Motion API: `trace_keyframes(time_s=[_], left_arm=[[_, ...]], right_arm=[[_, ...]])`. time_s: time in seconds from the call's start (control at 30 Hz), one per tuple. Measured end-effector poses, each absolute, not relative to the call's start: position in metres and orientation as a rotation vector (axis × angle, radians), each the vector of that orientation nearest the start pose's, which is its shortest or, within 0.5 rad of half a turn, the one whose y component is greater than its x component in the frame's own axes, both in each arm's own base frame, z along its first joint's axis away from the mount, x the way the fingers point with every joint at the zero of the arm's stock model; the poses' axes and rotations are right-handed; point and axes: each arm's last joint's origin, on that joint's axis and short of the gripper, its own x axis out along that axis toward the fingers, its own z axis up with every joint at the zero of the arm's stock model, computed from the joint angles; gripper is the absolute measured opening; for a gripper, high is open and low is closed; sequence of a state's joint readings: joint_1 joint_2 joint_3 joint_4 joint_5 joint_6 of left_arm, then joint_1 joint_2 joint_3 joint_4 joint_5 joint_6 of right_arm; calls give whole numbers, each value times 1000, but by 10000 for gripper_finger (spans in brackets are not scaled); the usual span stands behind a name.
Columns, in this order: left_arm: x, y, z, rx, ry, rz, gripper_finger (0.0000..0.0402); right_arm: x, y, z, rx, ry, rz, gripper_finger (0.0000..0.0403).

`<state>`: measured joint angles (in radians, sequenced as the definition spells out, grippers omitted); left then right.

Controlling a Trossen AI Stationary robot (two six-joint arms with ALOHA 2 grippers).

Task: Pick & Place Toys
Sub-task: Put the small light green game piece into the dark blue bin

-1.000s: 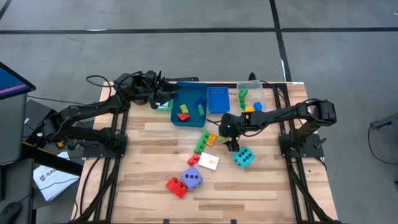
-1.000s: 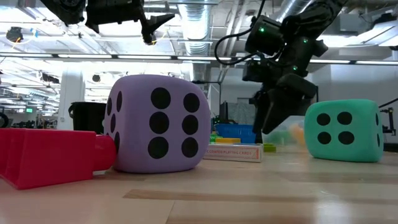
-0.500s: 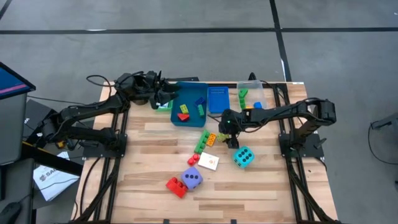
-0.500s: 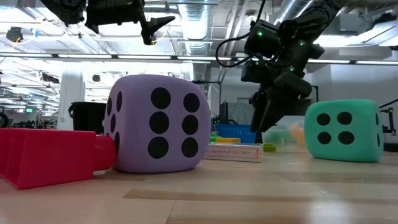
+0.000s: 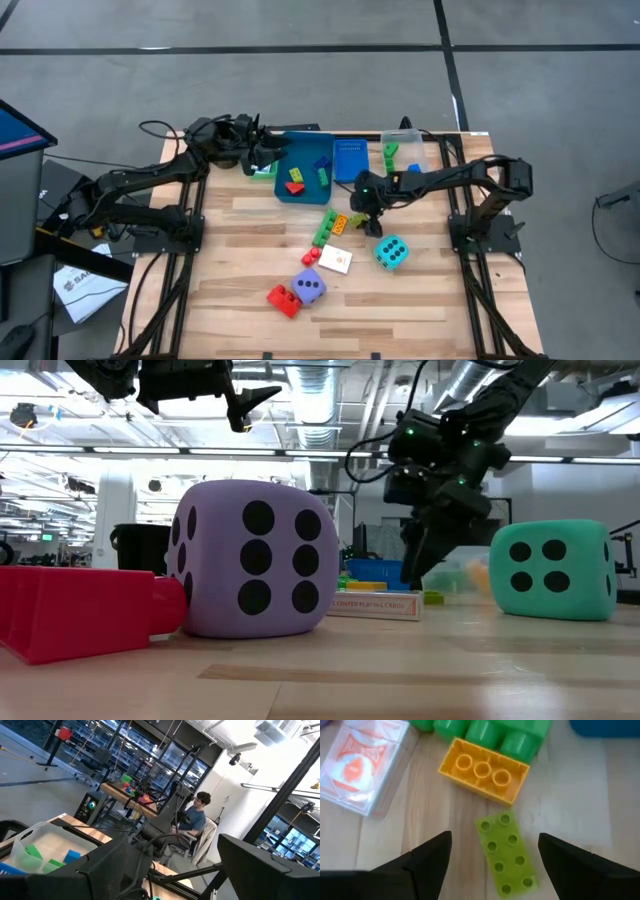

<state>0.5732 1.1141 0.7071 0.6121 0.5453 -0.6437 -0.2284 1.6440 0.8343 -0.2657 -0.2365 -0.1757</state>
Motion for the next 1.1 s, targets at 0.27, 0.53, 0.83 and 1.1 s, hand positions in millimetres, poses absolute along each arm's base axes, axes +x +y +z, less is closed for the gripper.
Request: trace_keyframes(time_s=[0.27,0.53,0.83,1.1], left_arm=[[212,119,317,-537,-172,-26,301],[212,119,317,-537,-172,-26,301],[212,119,317,-537,-171,-27,301],[212,119,317,-537,-170,-30,301]], right_arm=[[301,-63,153,59,917,93,291],[301,-64,153,55,911,90,291],[296,-61,149,16,960,120,291],[283,-57,133,15,1022,124,291]])
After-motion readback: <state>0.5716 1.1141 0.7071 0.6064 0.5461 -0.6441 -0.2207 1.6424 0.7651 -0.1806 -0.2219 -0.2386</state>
